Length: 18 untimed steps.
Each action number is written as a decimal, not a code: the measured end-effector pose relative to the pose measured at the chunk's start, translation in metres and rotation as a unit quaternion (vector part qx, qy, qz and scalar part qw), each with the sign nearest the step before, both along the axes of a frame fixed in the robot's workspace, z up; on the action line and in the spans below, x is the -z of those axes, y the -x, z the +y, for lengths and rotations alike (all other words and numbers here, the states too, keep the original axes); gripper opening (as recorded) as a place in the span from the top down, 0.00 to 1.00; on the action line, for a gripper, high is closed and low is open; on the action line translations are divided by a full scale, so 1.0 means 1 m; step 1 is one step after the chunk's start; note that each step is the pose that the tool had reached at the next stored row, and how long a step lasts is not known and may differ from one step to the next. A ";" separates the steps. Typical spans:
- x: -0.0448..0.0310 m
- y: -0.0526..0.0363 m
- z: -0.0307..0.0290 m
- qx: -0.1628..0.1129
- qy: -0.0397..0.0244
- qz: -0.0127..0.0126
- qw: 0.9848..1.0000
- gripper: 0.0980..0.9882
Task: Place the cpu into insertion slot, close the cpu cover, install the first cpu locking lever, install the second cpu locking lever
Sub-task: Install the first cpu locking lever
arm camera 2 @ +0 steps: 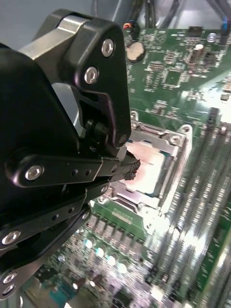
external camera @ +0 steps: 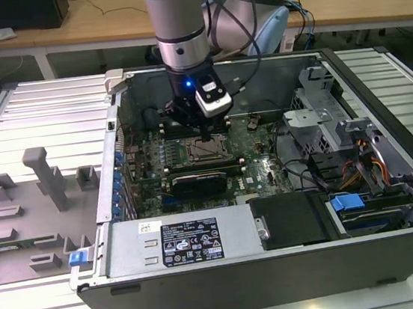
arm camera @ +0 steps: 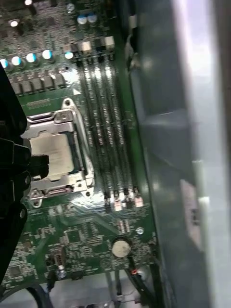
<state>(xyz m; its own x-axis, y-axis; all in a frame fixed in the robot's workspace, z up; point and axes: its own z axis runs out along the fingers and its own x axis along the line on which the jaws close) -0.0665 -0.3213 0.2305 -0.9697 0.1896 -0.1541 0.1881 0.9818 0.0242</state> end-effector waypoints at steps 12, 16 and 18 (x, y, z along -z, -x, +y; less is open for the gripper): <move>-0.0030 -0.0006 -0.0025 -0.001 0.000 0.017 1.000 0.99; -0.0029 -0.0014 -0.0025 -0.001 0.000 0.034 0.999 0.99; -0.0027 -0.0031 -0.0024 -0.001 0.000 0.034 0.999 0.99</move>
